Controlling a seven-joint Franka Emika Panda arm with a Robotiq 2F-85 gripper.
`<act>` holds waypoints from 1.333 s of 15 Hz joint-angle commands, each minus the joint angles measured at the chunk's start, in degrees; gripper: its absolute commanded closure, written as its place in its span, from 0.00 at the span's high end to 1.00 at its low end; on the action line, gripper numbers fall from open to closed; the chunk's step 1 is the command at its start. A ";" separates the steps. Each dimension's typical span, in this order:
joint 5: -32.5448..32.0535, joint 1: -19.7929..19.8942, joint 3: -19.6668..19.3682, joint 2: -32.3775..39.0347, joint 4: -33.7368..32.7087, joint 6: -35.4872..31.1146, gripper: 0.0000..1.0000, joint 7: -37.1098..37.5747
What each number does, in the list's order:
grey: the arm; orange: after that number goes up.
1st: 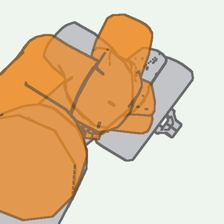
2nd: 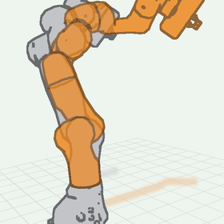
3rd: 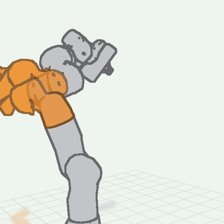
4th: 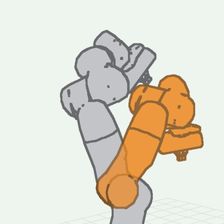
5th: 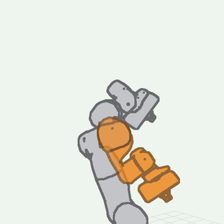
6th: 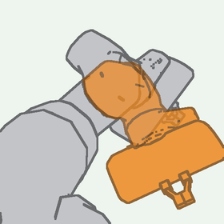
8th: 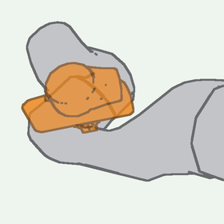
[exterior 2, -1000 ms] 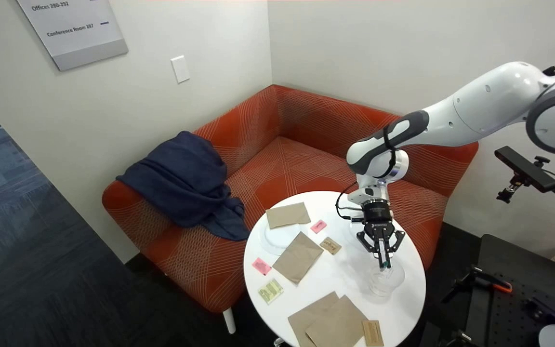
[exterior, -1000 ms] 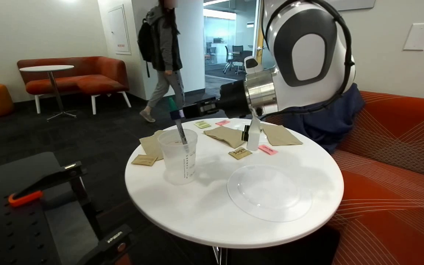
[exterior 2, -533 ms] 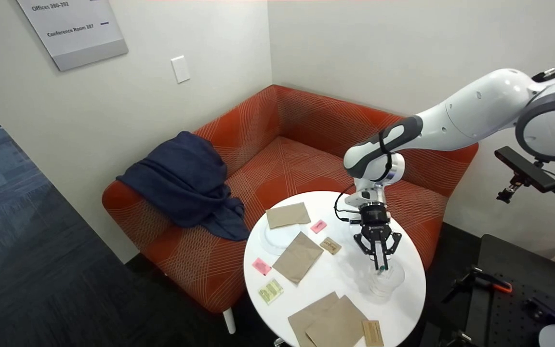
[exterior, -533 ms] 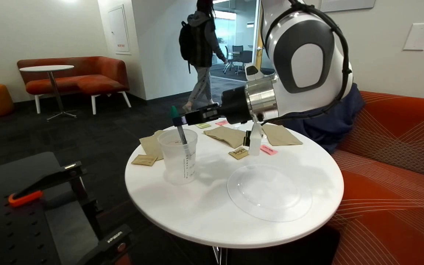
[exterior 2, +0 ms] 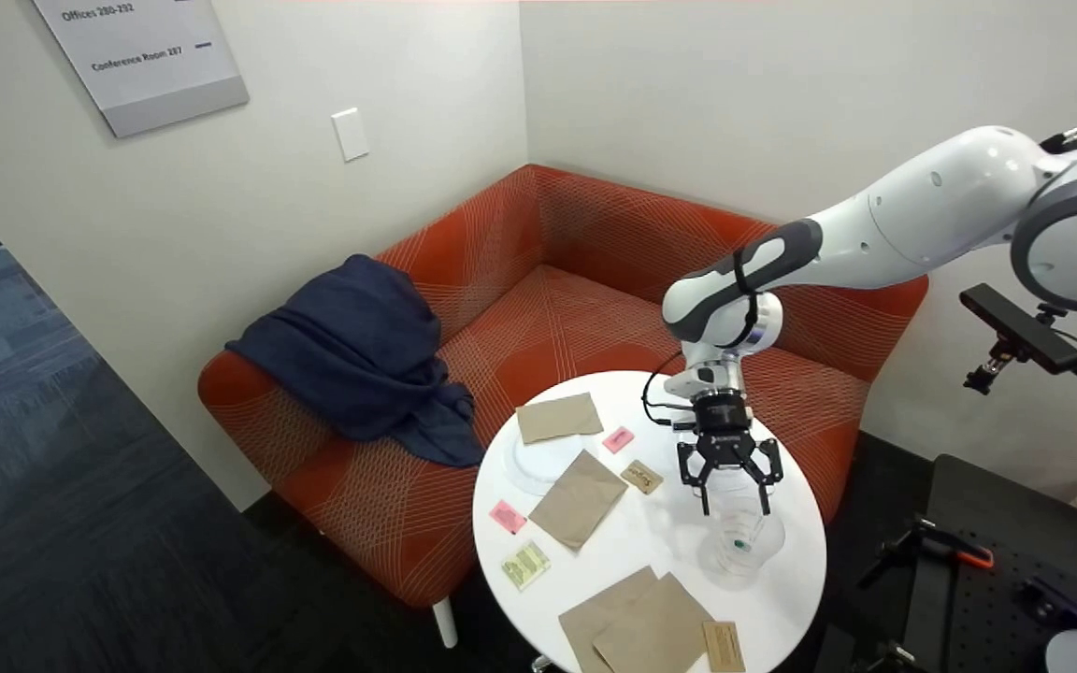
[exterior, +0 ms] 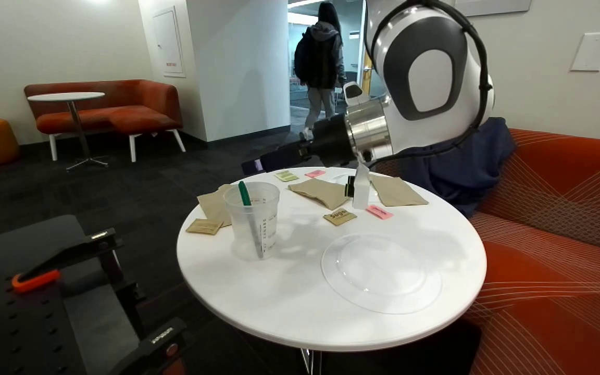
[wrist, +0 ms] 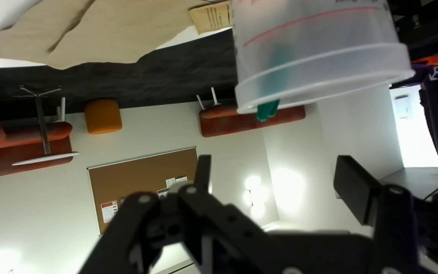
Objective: Put the pen in the cup
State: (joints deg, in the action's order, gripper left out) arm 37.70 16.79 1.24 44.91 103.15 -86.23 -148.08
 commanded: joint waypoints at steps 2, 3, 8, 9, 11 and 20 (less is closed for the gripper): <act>-1.21 -1.94 -1.02 -8.59 5.26 -1.24 1.00 1.03; -1.18 -2.12 -1.06 -10.21 6.16 -1.18 1.00 1.20; -1.40 -3.26 -0.99 -17.37 8.66 0.33 1.00 2.04; -1.41 -3.62 -1.00 -18.56 8.91 0.45 1.00 2.34; -1.42 -4.40 -1.03 -20.77 9.11 0.73 1.00 4.13; -3.89 -7.67 -0.94 -28.65 8.46 1.57 1.00 10.06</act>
State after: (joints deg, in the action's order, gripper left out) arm 35.20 10.54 1.12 19.79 110.43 -85.47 -140.21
